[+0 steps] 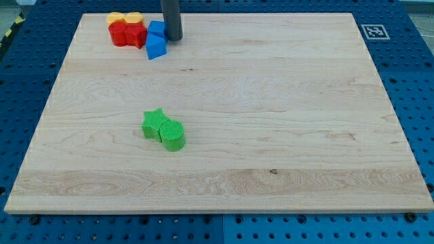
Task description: Push the blue blocks into the red star
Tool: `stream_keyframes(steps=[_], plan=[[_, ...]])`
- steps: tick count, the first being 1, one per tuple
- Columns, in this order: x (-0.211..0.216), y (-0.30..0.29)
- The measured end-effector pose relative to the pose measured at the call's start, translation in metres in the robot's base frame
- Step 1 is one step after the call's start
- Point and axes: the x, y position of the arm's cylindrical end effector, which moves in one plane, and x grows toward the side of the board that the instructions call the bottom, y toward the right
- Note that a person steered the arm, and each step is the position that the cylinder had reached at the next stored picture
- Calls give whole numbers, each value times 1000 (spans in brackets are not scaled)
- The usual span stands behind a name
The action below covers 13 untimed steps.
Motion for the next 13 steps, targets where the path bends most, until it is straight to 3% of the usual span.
stream_keyframes(steps=[2, 3, 4, 5, 6, 7, 8, 10, 11, 12, 13], plan=[[53, 34], [92, 33], [96, 2], [81, -38], [29, -45], [27, -45], [55, -44], [70, 26], [51, 51], [-5, 58], [-28, 39]])
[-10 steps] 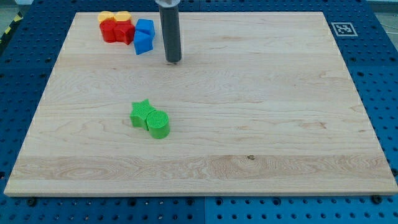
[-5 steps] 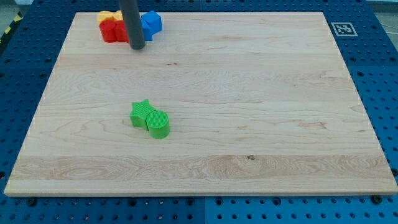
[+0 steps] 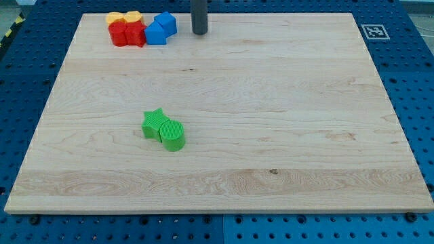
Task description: Push the blue blocks into the red star
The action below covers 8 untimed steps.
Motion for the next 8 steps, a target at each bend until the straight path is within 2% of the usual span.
stream_keyframes(steps=[2, 4, 8], plan=[[-17, -38], [-12, -23], [-15, -51]])
